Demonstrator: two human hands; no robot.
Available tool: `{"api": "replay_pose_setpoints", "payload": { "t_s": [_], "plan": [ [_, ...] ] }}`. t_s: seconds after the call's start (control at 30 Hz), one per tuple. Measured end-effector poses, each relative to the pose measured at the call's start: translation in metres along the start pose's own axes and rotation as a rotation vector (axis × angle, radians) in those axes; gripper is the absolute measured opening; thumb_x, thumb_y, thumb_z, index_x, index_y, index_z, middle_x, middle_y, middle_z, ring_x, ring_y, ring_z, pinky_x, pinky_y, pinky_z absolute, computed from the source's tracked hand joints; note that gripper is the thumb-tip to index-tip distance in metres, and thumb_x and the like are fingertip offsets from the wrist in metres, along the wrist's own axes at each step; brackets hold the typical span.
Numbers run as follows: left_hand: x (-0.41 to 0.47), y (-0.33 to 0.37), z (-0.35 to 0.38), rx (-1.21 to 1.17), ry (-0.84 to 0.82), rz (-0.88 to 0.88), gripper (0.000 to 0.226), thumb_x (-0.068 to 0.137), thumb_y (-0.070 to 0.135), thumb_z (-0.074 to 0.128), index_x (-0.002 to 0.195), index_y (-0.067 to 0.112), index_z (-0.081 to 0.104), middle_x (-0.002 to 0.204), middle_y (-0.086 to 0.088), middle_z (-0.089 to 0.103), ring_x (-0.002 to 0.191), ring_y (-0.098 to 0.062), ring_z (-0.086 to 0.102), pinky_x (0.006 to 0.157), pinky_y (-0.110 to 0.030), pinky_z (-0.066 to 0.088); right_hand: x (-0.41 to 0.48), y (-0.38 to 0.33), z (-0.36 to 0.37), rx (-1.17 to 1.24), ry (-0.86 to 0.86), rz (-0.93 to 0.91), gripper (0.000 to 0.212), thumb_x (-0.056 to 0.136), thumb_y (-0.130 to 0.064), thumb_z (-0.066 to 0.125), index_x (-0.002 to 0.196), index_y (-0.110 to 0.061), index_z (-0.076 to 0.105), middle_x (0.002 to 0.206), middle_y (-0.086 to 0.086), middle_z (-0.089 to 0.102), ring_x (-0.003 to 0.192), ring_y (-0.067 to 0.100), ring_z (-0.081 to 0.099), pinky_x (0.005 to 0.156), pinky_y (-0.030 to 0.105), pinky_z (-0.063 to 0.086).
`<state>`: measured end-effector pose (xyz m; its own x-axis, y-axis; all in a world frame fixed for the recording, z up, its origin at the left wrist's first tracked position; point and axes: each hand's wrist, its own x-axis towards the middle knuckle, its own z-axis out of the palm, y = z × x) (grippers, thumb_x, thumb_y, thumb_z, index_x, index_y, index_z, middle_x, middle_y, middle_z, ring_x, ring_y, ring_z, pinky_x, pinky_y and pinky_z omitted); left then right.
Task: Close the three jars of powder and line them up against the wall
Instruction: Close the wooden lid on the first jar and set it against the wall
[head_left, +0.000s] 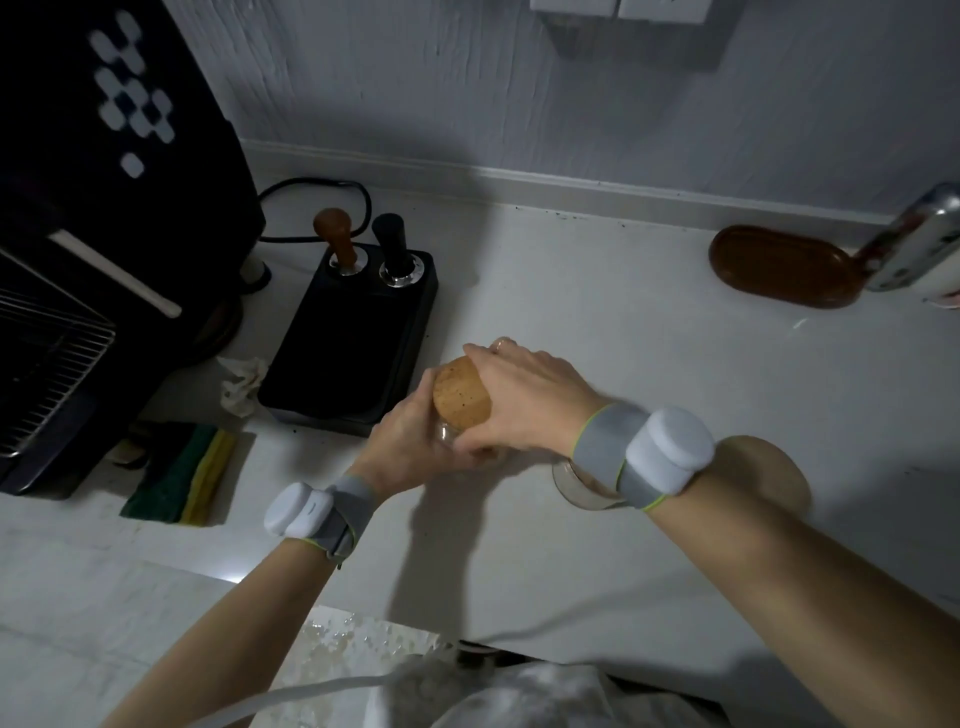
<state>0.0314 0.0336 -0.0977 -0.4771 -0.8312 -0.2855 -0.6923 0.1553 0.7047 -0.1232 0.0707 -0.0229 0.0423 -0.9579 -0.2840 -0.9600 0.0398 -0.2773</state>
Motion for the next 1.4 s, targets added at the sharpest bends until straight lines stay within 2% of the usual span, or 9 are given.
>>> {"api": "replay_pose_setpoints", "payload": {
  "t_s": [0.07, 0.13, 0.37, 0.57, 0.87, 1.07, 1.17, 1.27, 1.4],
  "plan": [
    [0.002, -0.002, -0.003, -0.018, -0.002, 0.028, 0.103, 0.045, 0.065, 0.090, 0.133, 0.039, 0.044, 0.115, 0.015, 0.067, 0.106, -0.011, 0.068, 0.094, -0.043, 0.055, 0.003, 0.016, -0.002, 0.101, -0.180, -0.009, 0.111, 0.060, -0.045, 0.085, 0.149, -0.027, 0.022, 0.131, 0.007, 0.050, 0.115, 0.030, 0.055, 0.091, 0.041, 0.050],
    [0.003, -0.001, -0.004, -0.035, 0.012, 0.042, 0.103, 0.043, 0.065, 0.091, 0.133, 0.040, 0.047, 0.117, 0.018, 0.067, 0.108, -0.007, 0.067, 0.096, -0.040, 0.055, 0.011, 0.032, 0.001, 0.170, -0.273, 0.012, 0.124, 0.057, -0.036, 0.090, 0.152, -0.036, 0.010, 0.140, 0.008, 0.046, 0.124, 0.031, 0.050, 0.099, 0.042, 0.047],
    [0.017, 0.010, -0.011, -0.147, 0.053, 0.036, 0.098, 0.042, 0.056, 0.096, 0.129, 0.039, 0.053, 0.112, 0.019, 0.069, 0.106, 0.000, 0.065, 0.097, -0.033, 0.055, 0.035, 0.058, 0.008, 0.350, -0.212, 0.002, 0.103, 0.049, -0.033, 0.092, 0.134, -0.032, 0.035, 0.122, 0.003, 0.059, 0.109, 0.028, 0.059, 0.091, 0.044, 0.053],
    [0.051, 0.037, -0.026, -0.132, 0.046, 0.052, 0.099, 0.040, 0.049, 0.097, 0.129, 0.034, 0.056, 0.111, 0.017, 0.070, 0.106, 0.000, 0.064, 0.099, -0.028, 0.053, 0.047, 0.080, 0.001, 0.473, -0.066, -0.022, 0.106, 0.052, -0.033, 0.093, 0.139, -0.028, 0.033, 0.126, 0.000, 0.061, 0.113, 0.023, 0.058, 0.094, 0.040, 0.050],
    [0.145, 0.076, -0.042, -0.035, 0.001, 0.124, 0.105, 0.038, 0.049, 0.097, 0.134, 0.028, 0.057, 0.112, 0.011, 0.073, 0.106, -0.007, 0.068, 0.100, -0.034, 0.054, 0.094, 0.129, -0.021, 0.625, 0.141, 0.027, 0.112, 0.046, -0.039, 0.095, 0.140, -0.023, 0.035, 0.131, 0.003, 0.059, 0.119, 0.022, 0.056, 0.100, 0.040, 0.047],
    [0.202, 0.092, -0.051, -0.012, 0.041, 0.164, 0.099, 0.041, 0.042, 0.098, 0.131, 0.023, 0.062, 0.113, 0.009, 0.073, 0.106, -0.010, 0.068, 0.097, -0.027, 0.054, 0.142, 0.161, -0.029, 0.793, 0.208, 0.018, 0.109, 0.048, -0.023, 0.097, 0.140, -0.020, 0.038, 0.132, -0.001, 0.058, 0.121, 0.017, 0.054, 0.107, 0.033, 0.043],
    [0.231, 0.092, -0.051, -0.043, 0.055, 0.160, 0.090, 0.046, 0.027, 0.101, 0.127, 0.019, 0.063, 0.110, 0.009, 0.071, 0.102, -0.006, 0.066, 0.088, -0.011, 0.051, 0.170, 0.174, -0.031, 0.813, 0.235, 0.013, 0.109, 0.049, -0.015, 0.097, 0.141, -0.017, 0.039, 0.129, -0.002, 0.058, 0.120, 0.014, 0.054, 0.107, 0.030, 0.041],
    [0.260, 0.087, -0.049, -0.086, 0.069, 0.148, 0.095, 0.043, 0.027, 0.101, 0.129, 0.017, 0.061, 0.114, 0.005, 0.072, 0.107, -0.012, 0.068, 0.097, -0.024, 0.052, 0.195, 0.186, -0.034, 0.798, 0.236, 0.010, 0.109, 0.052, -0.013, 0.096, 0.144, -0.016, 0.037, 0.128, -0.002, 0.057, 0.118, 0.012, 0.052, 0.100, 0.021, 0.039],
    [0.281, 0.086, -0.046, -0.129, 0.072, 0.146, 0.095, 0.047, 0.019, 0.101, 0.132, 0.017, 0.060, 0.116, 0.004, 0.071, 0.110, -0.013, 0.067, 0.099, -0.027, 0.052, 0.212, 0.193, -0.036, 0.770, 0.265, 0.020, 0.113, 0.050, -0.015, 0.095, 0.146, -0.014, 0.036, 0.135, 0.006, 0.057, 0.123, 0.019, 0.052, 0.106, 0.031, 0.041]
  ]
}}
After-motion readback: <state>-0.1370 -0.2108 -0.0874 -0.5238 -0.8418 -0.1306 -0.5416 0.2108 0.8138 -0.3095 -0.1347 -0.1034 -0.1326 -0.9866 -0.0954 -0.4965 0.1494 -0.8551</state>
